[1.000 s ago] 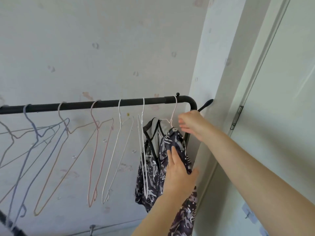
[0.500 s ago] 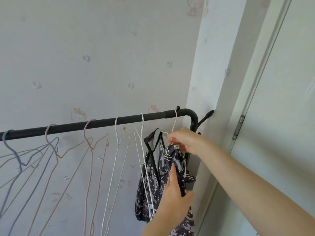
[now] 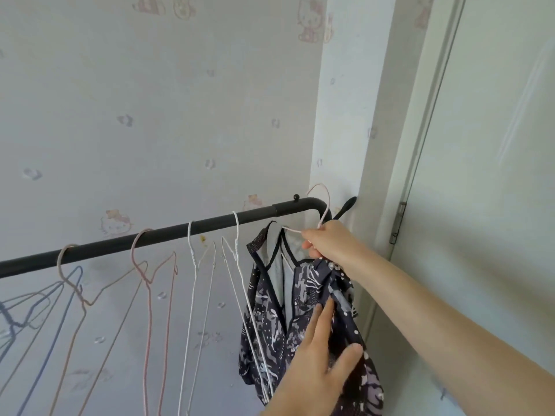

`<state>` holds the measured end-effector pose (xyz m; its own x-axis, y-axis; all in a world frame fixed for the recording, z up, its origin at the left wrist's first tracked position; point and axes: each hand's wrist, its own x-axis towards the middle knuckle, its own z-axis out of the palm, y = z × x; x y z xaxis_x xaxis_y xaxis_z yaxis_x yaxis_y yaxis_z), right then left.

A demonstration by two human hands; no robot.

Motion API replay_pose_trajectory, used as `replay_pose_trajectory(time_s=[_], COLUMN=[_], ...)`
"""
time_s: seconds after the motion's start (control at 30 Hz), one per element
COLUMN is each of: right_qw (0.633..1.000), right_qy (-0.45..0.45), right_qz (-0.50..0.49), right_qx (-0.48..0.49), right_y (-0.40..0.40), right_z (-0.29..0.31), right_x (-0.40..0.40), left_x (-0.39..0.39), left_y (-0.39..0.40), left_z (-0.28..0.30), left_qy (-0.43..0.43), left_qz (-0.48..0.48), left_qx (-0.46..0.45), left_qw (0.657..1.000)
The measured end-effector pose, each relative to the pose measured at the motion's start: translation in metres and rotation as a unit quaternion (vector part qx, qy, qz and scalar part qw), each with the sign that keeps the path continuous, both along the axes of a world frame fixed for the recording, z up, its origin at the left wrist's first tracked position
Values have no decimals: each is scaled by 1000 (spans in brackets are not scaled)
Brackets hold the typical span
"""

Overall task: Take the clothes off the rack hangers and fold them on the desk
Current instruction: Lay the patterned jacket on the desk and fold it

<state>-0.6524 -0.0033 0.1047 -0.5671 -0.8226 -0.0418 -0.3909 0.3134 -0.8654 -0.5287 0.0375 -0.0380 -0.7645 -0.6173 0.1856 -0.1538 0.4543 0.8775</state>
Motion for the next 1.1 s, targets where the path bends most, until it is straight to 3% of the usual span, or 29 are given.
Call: replay_pose_trajectory(time_s=[0.1, 0.3, 0.5, 0.7, 0.87, 1.03, 1.1], right_qw=[999, 998, 994, 995, 992, 982, 987], right_qy=[33, 55, 40, -16, 36, 104, 69], right_qz=[-4, 30, 100, 101, 121, 155, 146], right_qx=[13, 24, 9, 8, 24, 21, -8], right_y=[21, 77, 147, 194, 215, 234, 240], right_z=[-2, -8, -13, -24, -32, -33, -31], right_x=[-11, -38, -69, -92, -102, -103, -106], left_x=[7, -14, -66, -61, -23, 11, 30], left_y=[-1, -17, -4, 19, 38, 53, 59], left_z=[5, 14, 5, 3, 28, 68, 80], left_qy=[13, 74, 0, -72, -157, -111, -85], left_qz=[35, 253, 361, 387, 399, 387, 398], left_qx=[14, 1, -34, -50, -105, -55, -22], left_qw=[999, 965, 932, 918, 897, 914, 913])
